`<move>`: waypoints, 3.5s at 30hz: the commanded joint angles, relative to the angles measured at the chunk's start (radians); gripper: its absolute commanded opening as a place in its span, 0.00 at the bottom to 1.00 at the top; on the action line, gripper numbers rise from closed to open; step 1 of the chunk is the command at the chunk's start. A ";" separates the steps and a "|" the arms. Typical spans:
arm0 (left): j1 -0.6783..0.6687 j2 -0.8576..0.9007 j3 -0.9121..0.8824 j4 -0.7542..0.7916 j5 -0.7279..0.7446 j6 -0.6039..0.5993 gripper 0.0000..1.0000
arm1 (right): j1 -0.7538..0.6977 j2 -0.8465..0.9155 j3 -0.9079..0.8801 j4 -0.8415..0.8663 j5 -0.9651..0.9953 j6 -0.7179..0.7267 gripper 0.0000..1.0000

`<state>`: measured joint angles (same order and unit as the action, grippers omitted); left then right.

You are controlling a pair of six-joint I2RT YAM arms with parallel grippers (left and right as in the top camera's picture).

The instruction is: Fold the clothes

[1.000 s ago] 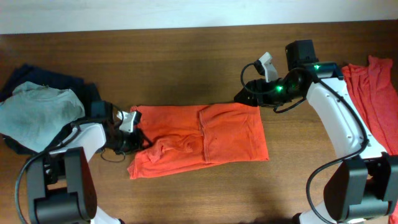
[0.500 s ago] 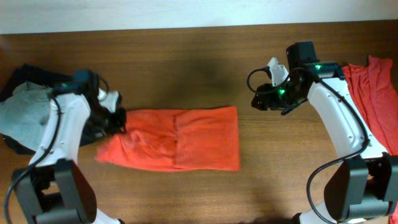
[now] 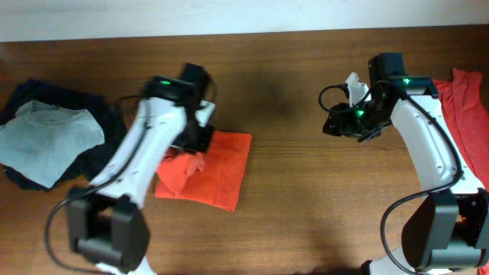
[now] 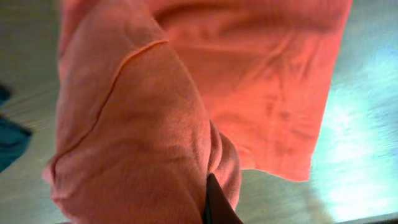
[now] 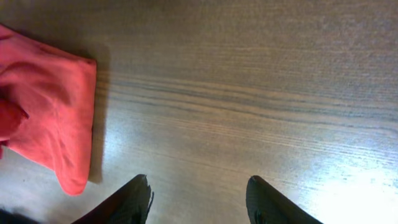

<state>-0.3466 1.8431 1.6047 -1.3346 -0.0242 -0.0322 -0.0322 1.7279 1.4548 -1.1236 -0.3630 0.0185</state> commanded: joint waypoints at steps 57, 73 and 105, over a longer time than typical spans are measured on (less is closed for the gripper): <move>0.544 0.001 0.433 -0.184 0.290 -0.019 0.10 | 0.899 0.320 0.016 0.627 0.060 0.023 0.06; 0.544 -0.002 0.400 -0.211 0.279 0.037 0.18 | 0.728 0.250 0.057 0.584 0.084 0.030 0.24; 0.585 -0.137 0.194 -0.095 0.382 0.049 0.20 | 0.721 0.325 0.057 0.657 0.382 0.192 0.06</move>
<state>0.2379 1.7126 1.7824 -1.4242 0.3447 0.0074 0.7429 2.0979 1.5013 -0.4297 -0.1444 0.1799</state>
